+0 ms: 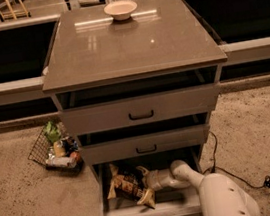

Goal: Pick brown chip bag from bottom drawer and place on counter

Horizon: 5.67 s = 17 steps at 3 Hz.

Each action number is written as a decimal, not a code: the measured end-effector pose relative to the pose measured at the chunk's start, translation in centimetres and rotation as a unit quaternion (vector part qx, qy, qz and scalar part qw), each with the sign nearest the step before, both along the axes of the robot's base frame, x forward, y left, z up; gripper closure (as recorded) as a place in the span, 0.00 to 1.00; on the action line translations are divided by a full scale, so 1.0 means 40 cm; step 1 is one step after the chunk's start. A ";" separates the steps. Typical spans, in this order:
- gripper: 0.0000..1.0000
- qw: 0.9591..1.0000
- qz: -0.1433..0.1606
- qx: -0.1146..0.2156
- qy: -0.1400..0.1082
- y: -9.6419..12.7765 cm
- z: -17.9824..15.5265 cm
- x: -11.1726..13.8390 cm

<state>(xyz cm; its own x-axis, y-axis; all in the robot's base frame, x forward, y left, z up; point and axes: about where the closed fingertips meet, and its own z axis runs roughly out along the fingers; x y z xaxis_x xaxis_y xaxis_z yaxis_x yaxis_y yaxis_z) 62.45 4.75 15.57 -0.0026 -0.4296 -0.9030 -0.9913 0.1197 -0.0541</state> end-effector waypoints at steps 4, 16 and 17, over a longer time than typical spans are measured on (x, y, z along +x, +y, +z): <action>0.87 0.999 -0.012 0.042 -0.010 -0.063 0.058 -0.008; 1.00 0.920 0.160 -0.051 -0.353 -0.344 1.193 -0.323; 1.00 0.901 0.159 -0.096 -0.391 -0.404 1.348 -0.322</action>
Offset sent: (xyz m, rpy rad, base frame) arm 0.0049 -0.0087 -0.0037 0.0196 0.0119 -0.0364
